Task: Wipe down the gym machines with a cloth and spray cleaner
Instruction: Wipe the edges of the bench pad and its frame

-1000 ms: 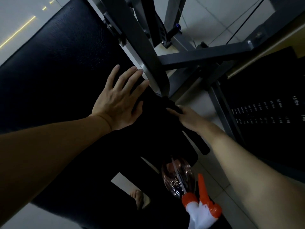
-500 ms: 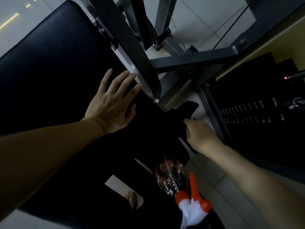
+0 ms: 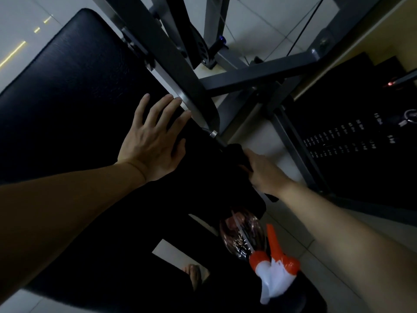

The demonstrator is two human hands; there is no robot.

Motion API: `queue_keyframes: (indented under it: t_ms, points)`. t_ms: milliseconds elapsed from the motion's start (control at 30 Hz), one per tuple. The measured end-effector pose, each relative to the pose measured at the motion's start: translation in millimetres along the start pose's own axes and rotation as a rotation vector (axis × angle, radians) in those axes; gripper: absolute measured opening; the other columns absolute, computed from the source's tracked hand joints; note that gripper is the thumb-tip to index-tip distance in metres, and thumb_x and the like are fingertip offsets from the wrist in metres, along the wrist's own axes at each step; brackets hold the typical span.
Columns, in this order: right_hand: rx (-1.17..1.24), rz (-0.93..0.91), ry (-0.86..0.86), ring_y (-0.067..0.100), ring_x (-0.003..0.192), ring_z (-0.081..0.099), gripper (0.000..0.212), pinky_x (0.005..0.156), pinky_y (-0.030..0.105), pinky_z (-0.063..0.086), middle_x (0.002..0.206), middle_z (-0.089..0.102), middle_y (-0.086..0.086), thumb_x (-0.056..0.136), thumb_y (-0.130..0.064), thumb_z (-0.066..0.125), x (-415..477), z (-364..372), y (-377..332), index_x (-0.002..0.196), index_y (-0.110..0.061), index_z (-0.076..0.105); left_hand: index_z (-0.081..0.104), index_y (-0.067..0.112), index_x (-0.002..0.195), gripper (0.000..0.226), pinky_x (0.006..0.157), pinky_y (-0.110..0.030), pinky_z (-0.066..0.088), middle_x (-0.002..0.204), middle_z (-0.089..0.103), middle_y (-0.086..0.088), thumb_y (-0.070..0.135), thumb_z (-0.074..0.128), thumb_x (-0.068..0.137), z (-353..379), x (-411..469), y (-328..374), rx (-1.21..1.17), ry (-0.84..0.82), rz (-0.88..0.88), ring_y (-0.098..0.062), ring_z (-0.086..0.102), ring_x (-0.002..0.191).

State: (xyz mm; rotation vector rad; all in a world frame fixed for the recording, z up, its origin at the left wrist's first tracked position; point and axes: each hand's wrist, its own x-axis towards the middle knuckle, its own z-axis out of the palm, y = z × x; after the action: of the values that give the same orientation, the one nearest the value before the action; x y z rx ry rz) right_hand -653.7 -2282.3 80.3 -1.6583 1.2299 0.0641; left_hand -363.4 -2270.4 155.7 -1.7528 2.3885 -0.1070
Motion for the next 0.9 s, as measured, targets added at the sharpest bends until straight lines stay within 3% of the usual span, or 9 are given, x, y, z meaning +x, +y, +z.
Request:
queue_keyframes:
  t_ms: [167,233,300,467,567,667,767,833,900]
  points:
    - [-0.635,0.184,-0.100,0.020,0.070,0.058,0.002,0.060,0.033,0.049,0.077,0.053,-0.002,0.096,-0.014,0.052,-20,-17,-4,0.097,-0.013,0.052,0.040,0.017,0.153,0.064,0.126,-0.058,0.007,0.162,0.029,-0.014,0.048,0.032,0.097,1,0,0,0.001,0.000,0.005,-0.033,0.019,0.153]
    - [-0.714,0.314,-0.172,0.018,0.067,0.058,0.016,0.055,0.028,0.047,0.074,0.056,0.002,0.095,-0.018,0.052,-33,-28,2,0.081,-0.011,0.055,0.040,0.017,0.153,0.064,0.126,-0.058,0.007,0.162,0.029,-0.014,0.048,0.031,0.098,2,0,-1,0.007,-0.004,0.006,-0.033,0.018,0.153]
    - [-0.509,0.365,-0.136,0.018,0.064,0.059,0.024,0.051,0.027,0.043,0.073,0.059,0.003,0.096,-0.028,0.053,-39,-34,11,0.076,-0.015,0.054,0.040,0.017,0.153,0.064,0.125,-0.059,0.007,0.162,0.029,-0.014,0.048,0.031,0.098,1,0,-2,0.009,-0.005,0.008,-0.033,0.018,0.153]
    - [0.221,0.338,-0.160,0.014,0.081,0.067,0.040,0.066,0.027,0.045,0.082,0.069,-0.008,0.099,-0.065,0.039,-4,-19,-2,0.086,-0.038,0.065,0.042,0.016,0.151,0.063,0.125,-0.059,0.008,0.161,0.031,-0.014,0.047,0.032,0.097,0,0,0,-0.011,0.015,0.003,-0.035,0.022,0.152]
    - [0.385,0.381,-0.080,0.020,0.072,0.073,0.056,0.067,0.028,0.051,0.080,0.077,0.001,0.085,-0.079,0.050,13,-7,0,0.087,-0.028,0.075,0.041,0.018,0.151,0.062,0.125,-0.058,0.007,0.161,0.031,-0.013,0.047,0.032,0.097,1,0,2,-0.002,0.020,0.002,-0.034,0.021,0.152]
    - [0.230,0.277,0.048,0.024,0.078,0.071,0.052,0.066,0.030,0.051,0.081,0.074,0.006,0.095,-0.070,0.043,13,8,11,0.078,-0.027,0.069,0.040,0.019,0.152,0.063,0.125,-0.058,0.008,0.162,0.030,-0.012,0.048,0.031,0.097,-1,0,1,0.015,0.017,0.003,-0.033,0.020,0.153]
    - [0.081,0.130,0.096,0.025,0.094,0.068,0.037,0.080,0.038,0.054,0.101,0.072,0.006,0.104,-0.052,0.041,5,11,12,0.102,-0.026,0.067,0.040,0.020,0.153,0.062,0.125,-0.058,0.008,0.161,0.031,-0.012,0.048,0.031,0.098,-2,0,2,0.021,0.016,-0.002,-0.033,0.021,0.153]
    - [0.008,0.092,0.012,0.022,0.100,0.065,0.029,0.079,0.032,0.051,0.114,0.068,0.003,0.105,-0.036,0.046,-6,6,18,0.129,-0.023,0.056,0.039,0.019,0.153,0.062,0.125,-0.058,0.008,0.161,0.031,-0.012,0.047,0.032,0.098,-1,0,1,0.018,0.014,0.007,-0.033,0.021,0.153]
    - [-0.090,0.130,-0.077,0.016,0.097,0.060,0.047,0.071,0.021,0.044,0.115,0.062,-0.004,0.104,-0.025,0.049,-20,1,29,0.149,-0.027,0.036,0.039,0.019,0.153,0.062,0.125,-0.058,0.008,0.161,0.032,-0.012,0.047,0.033,0.098,-2,-2,1,0.010,0.016,0.007,-0.033,0.021,0.153]
